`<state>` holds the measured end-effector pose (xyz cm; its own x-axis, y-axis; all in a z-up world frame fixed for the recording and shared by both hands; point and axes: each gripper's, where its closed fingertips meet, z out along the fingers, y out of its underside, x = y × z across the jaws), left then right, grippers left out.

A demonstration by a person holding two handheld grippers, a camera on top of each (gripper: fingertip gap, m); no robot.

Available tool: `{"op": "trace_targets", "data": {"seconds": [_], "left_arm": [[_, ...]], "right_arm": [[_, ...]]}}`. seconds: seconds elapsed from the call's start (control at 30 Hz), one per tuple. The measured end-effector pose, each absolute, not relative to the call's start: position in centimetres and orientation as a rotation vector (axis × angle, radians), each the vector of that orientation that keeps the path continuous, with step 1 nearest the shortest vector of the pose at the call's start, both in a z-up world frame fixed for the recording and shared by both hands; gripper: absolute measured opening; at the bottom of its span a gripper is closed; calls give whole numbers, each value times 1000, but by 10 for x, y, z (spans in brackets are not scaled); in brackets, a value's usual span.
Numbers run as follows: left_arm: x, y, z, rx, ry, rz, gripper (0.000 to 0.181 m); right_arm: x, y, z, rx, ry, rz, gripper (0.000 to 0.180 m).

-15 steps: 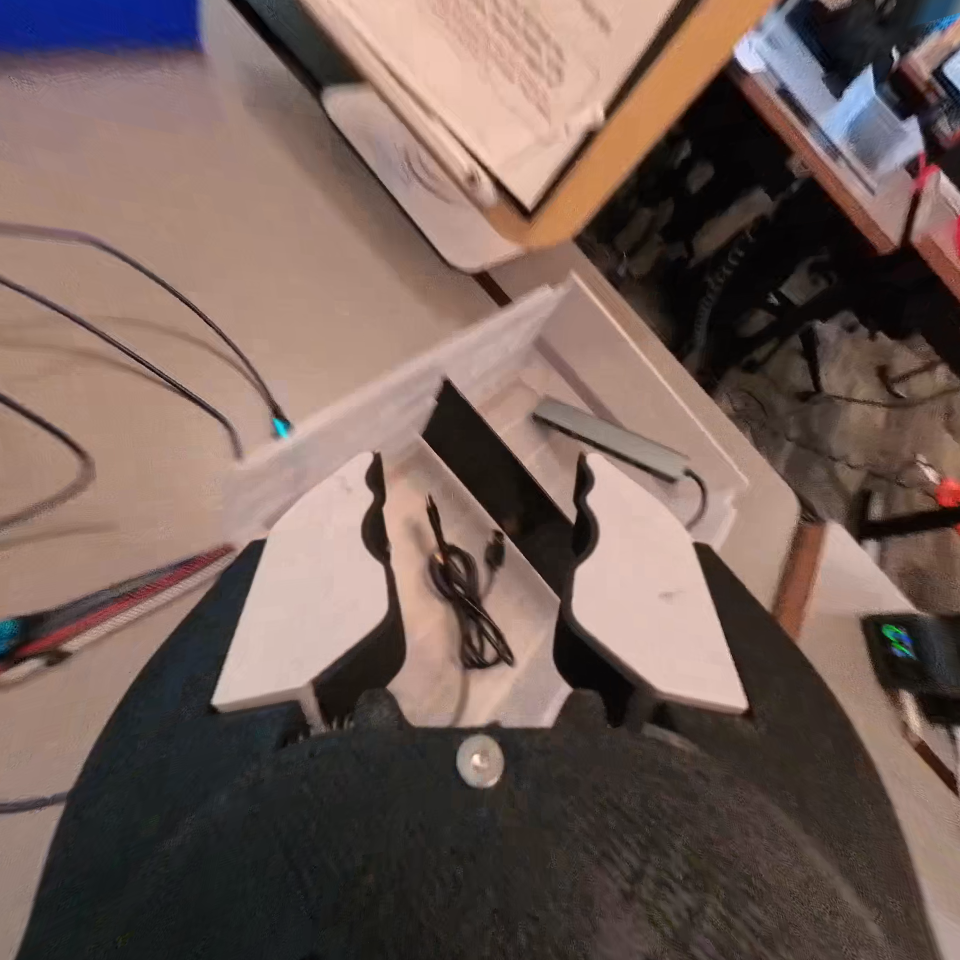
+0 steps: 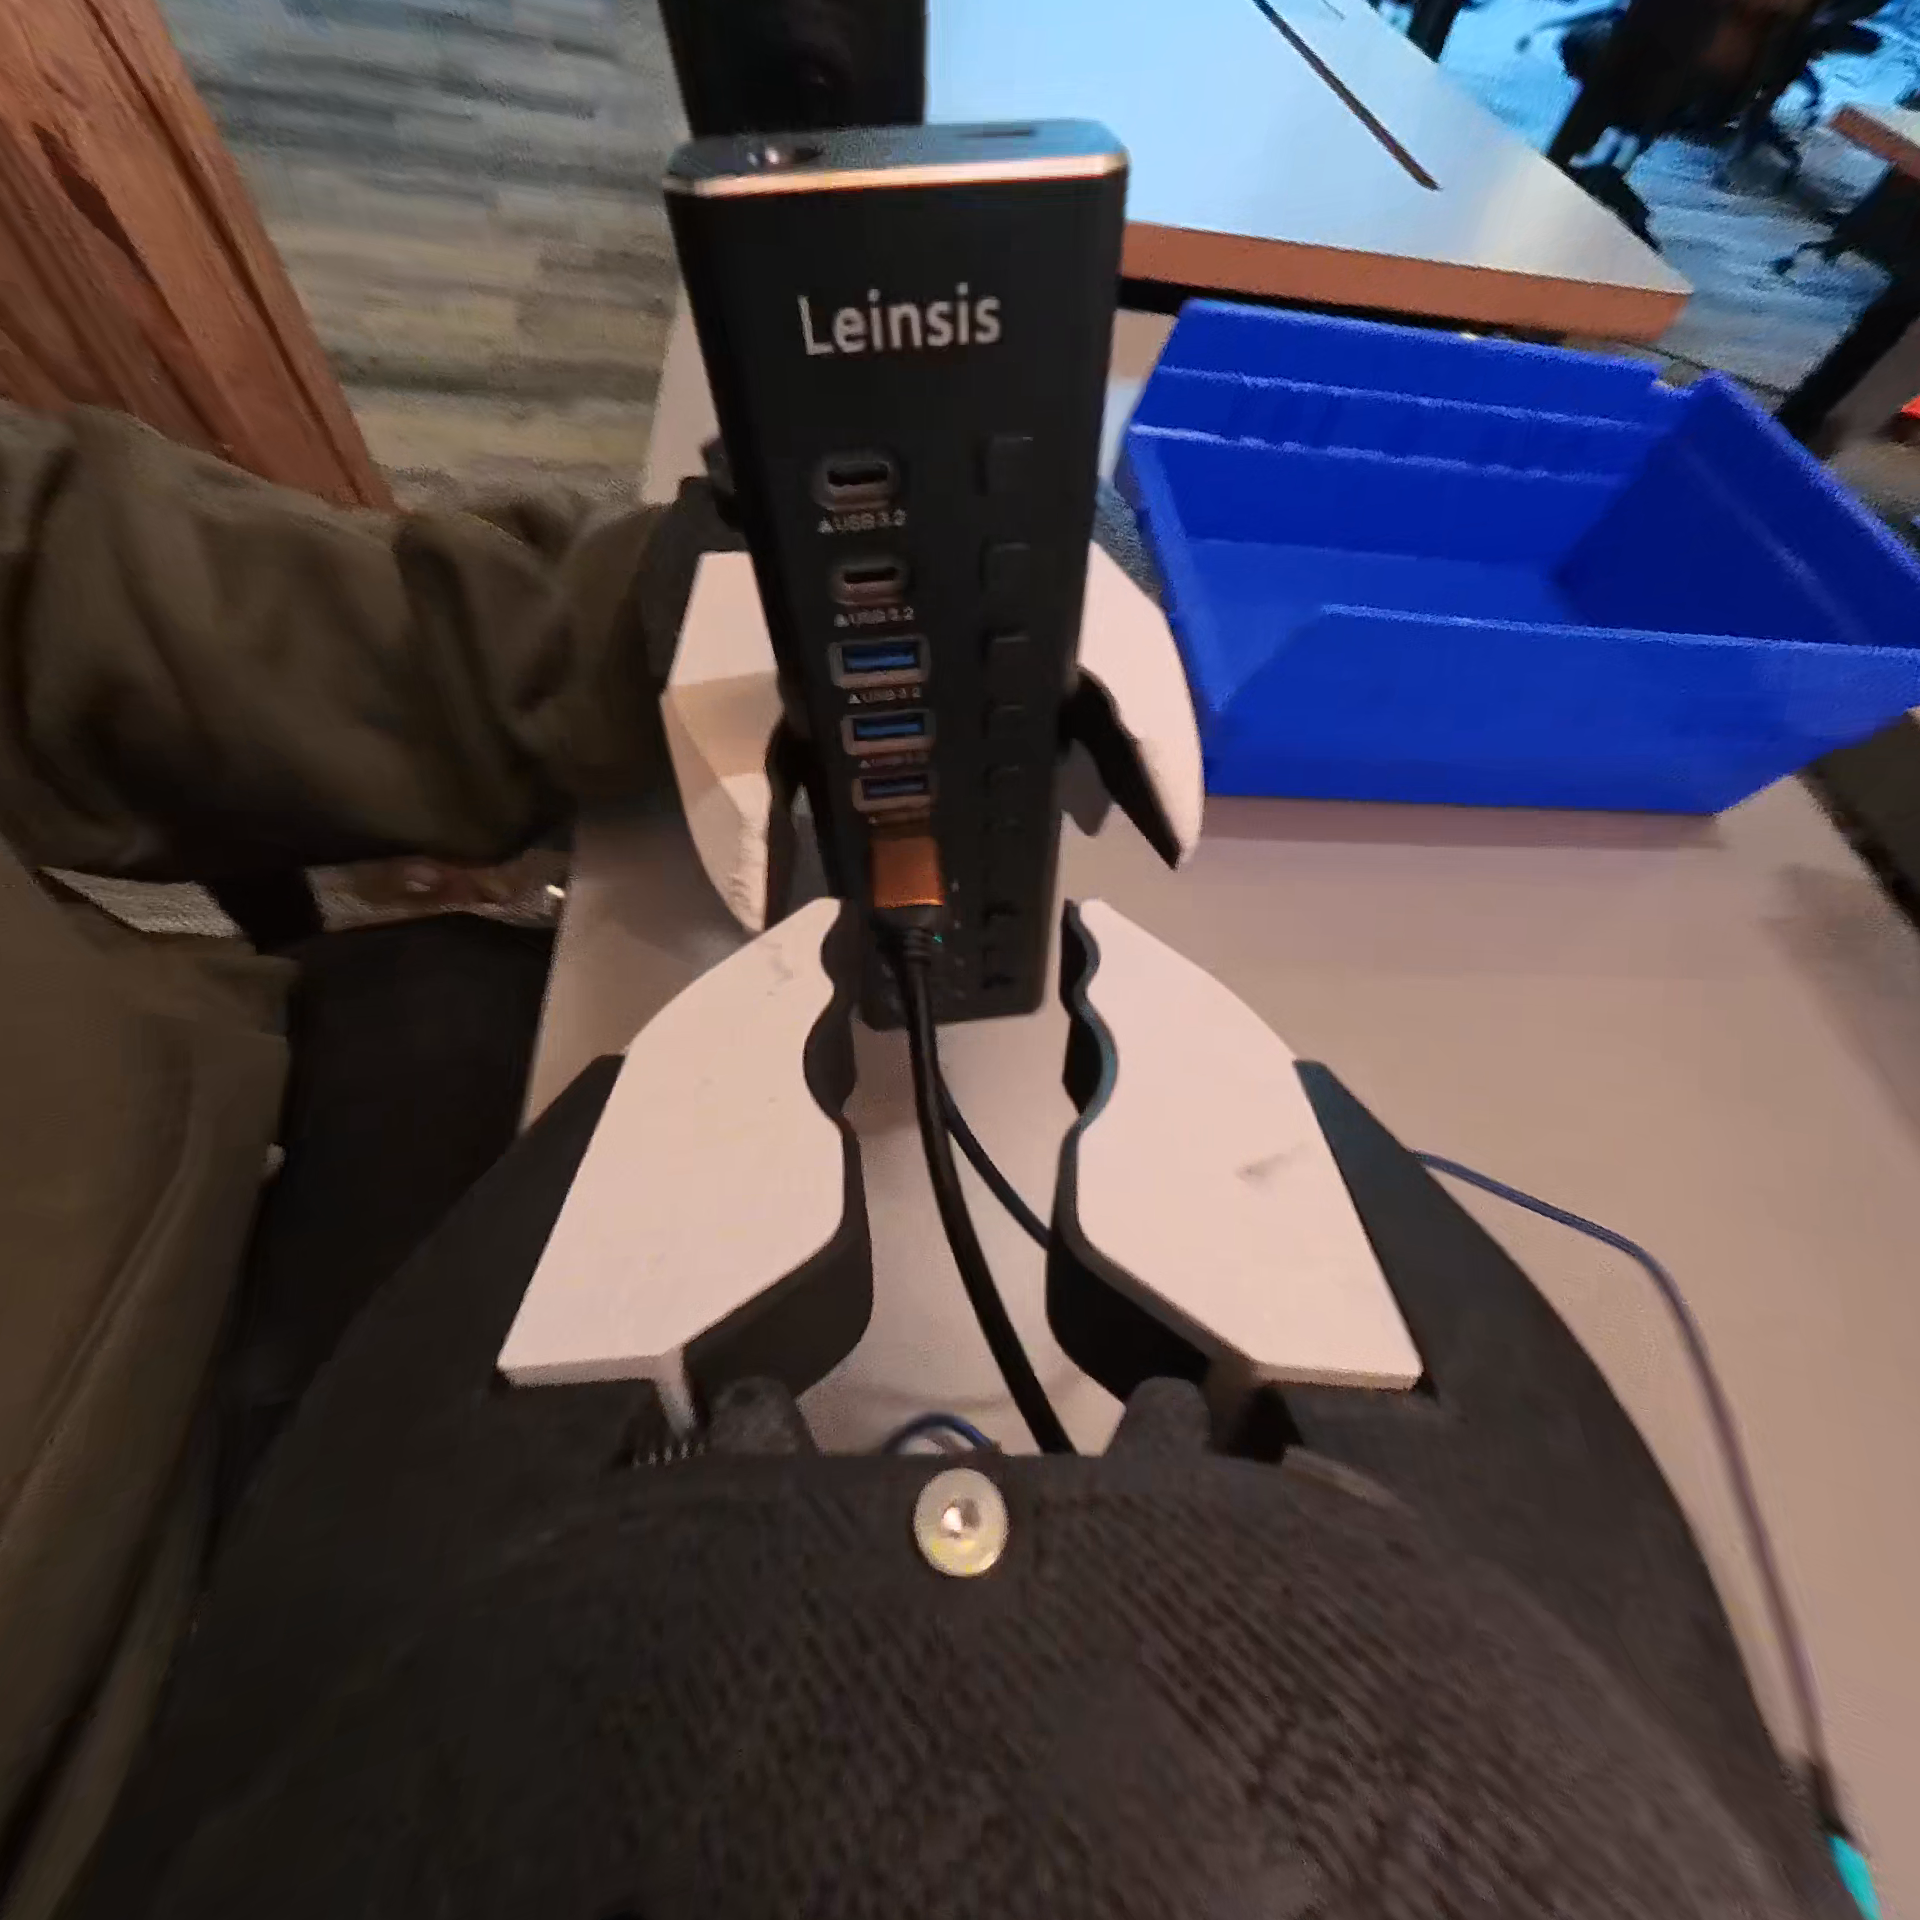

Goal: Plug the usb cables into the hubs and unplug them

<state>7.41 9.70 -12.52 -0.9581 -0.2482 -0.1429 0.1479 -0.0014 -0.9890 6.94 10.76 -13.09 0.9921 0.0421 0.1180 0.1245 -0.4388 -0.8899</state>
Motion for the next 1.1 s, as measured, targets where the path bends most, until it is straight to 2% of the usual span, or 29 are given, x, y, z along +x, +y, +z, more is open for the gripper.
{"op": "trace_targets", "data": {"seconds": [0.27,0.57,0.7,1.1], "left_arm": [[69,93,-123,-60,1999,-2043,70],[62,89,-120,-9,2002,-2069,70],[60,89,-122,5,2007,-2077,70],[64,89,-130,-30,2071,-2022,70]], "right_arm": [[57,111,-134,-1939,-90,-53,15],[53,109,-132,-1848,-89,-99,20],[49,110,-135,-1820,-98,-88,15],[52,107,-136,-1909,-186,-189,15]]}}
